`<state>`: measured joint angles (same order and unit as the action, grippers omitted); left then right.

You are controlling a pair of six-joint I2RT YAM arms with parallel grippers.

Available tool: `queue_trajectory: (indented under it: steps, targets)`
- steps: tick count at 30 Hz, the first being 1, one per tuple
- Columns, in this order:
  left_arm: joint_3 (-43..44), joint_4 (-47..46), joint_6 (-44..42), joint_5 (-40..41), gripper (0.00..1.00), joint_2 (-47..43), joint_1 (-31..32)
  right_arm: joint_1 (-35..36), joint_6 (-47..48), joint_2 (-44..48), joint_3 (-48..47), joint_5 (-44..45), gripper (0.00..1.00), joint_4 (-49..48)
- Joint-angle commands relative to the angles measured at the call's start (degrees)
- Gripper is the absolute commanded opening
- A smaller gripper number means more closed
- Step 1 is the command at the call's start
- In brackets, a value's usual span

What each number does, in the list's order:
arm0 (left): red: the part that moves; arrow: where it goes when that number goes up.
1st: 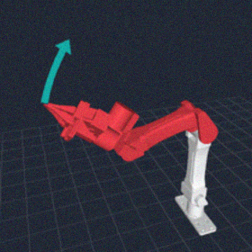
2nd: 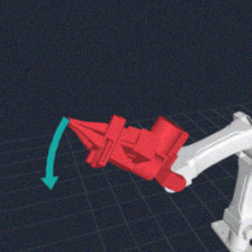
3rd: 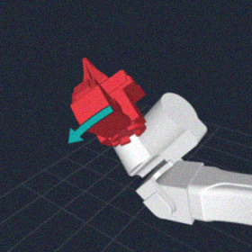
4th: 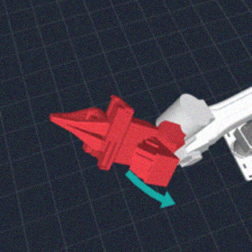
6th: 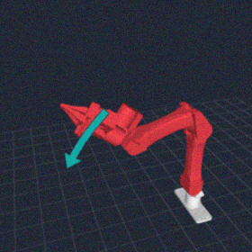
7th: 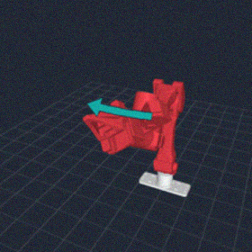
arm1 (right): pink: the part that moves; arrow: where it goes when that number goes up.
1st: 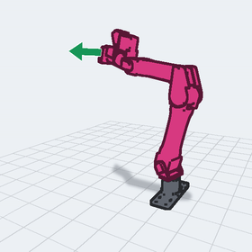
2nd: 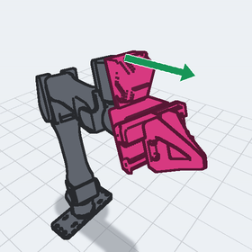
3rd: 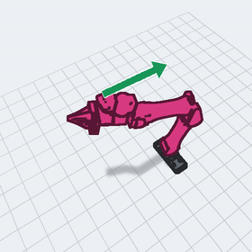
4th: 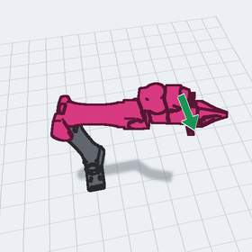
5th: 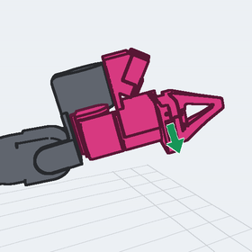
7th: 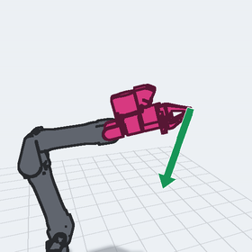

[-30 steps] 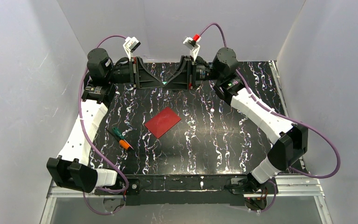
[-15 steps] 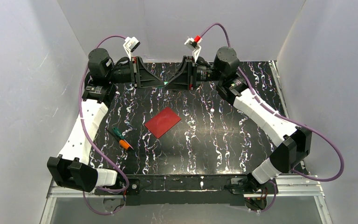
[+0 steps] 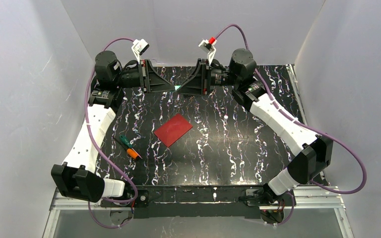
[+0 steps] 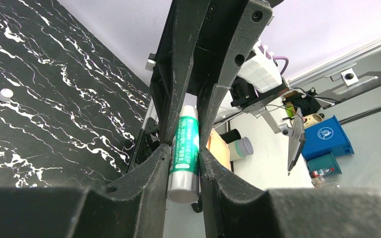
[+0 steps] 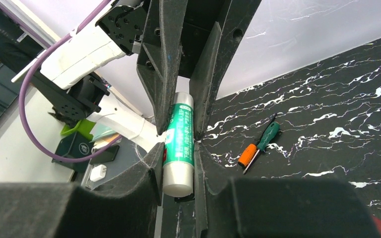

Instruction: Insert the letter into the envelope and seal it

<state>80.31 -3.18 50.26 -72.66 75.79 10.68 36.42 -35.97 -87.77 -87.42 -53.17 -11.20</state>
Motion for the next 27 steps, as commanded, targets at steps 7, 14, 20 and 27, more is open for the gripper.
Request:
queue_trajectory:
  steps: [7,14,20,27]
  targets:
    - [0.9,-0.18,0.15,-4.96,0.46,-0.72,-0.39,-1.8,-0.27,1.44,0.14,1.75,0.01,-2.42]
    - [0.83,0.09,0.88,-3.39,0.38,-0.03,-0.32,-1.54,-1.87,0.52,-0.32,-0.53,0.01,-4.46]
    - [1.01,-0.07,2.6,-2.35,0.34,1.4,-0.31,-1.28,-2.05,-0.24,-0.81,-1.81,0.01,-4.46]
    - [2.16,-0.07,3.05,-1.95,0.41,1.84,-0.31,-0.63,0.32,-0.69,-1.44,-1.55,0.01,-1.22]
